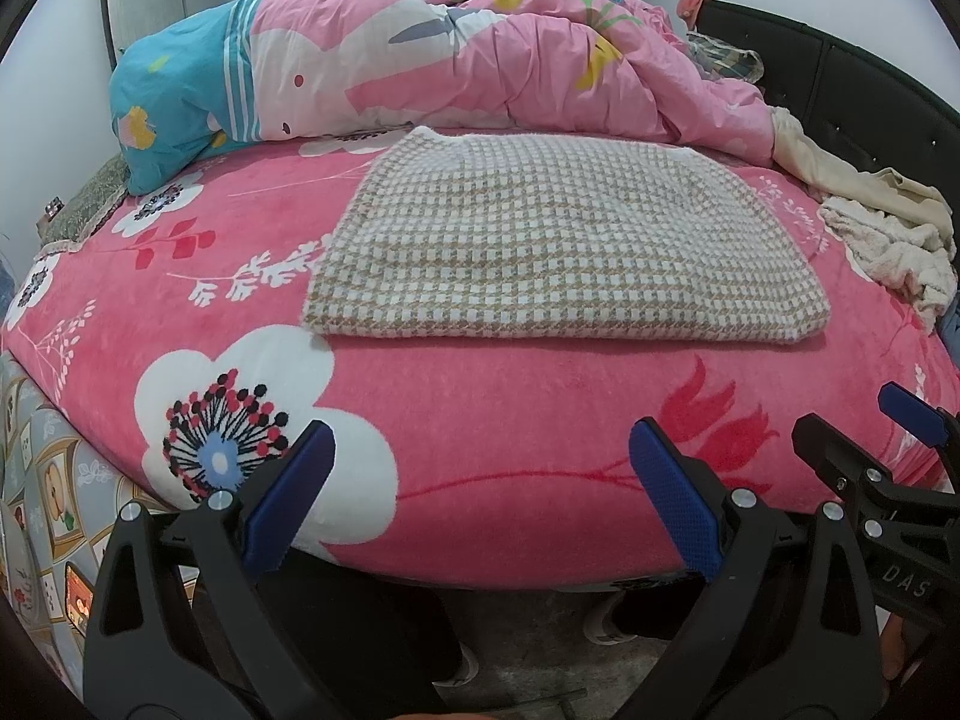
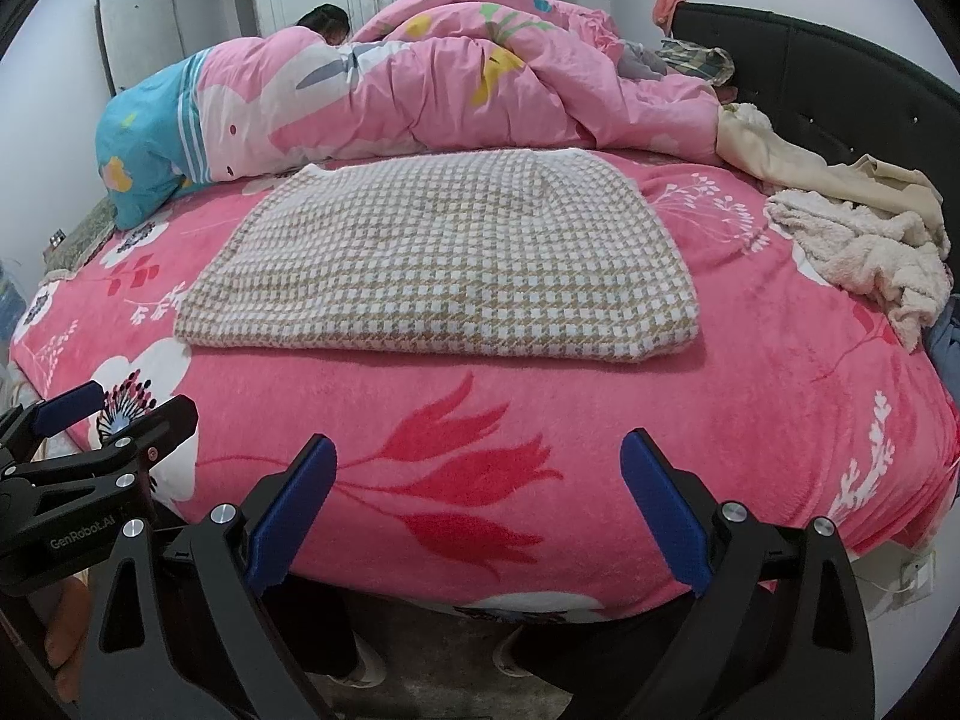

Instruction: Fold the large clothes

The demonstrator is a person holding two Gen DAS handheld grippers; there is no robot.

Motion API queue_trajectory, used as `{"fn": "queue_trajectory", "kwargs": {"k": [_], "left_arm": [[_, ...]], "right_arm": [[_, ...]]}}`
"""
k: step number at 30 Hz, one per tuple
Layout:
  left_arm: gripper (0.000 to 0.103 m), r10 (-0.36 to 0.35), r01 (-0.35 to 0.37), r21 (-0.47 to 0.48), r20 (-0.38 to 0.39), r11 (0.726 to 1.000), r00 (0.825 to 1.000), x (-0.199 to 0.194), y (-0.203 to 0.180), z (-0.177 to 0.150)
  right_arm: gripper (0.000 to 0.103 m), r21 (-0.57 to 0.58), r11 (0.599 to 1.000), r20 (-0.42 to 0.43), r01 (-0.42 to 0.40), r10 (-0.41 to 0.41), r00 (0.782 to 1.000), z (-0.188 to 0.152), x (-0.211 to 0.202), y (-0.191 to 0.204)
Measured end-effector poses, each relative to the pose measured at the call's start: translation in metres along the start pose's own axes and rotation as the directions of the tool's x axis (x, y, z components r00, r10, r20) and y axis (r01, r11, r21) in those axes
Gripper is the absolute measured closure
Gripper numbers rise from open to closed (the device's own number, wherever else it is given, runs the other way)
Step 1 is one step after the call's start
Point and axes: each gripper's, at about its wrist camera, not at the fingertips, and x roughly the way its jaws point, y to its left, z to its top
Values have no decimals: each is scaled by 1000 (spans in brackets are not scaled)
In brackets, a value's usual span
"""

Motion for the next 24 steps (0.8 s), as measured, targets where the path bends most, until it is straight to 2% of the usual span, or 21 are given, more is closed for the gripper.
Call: {"fn": "queue_trajectory", "kwargs": {"k": [24], "left_arm": [[8,1,-1,3,0,1000,1000,1,-1,1]], "right_arm": [[10,-4,1000,-2,0,0,1000,0,3,2]]}}
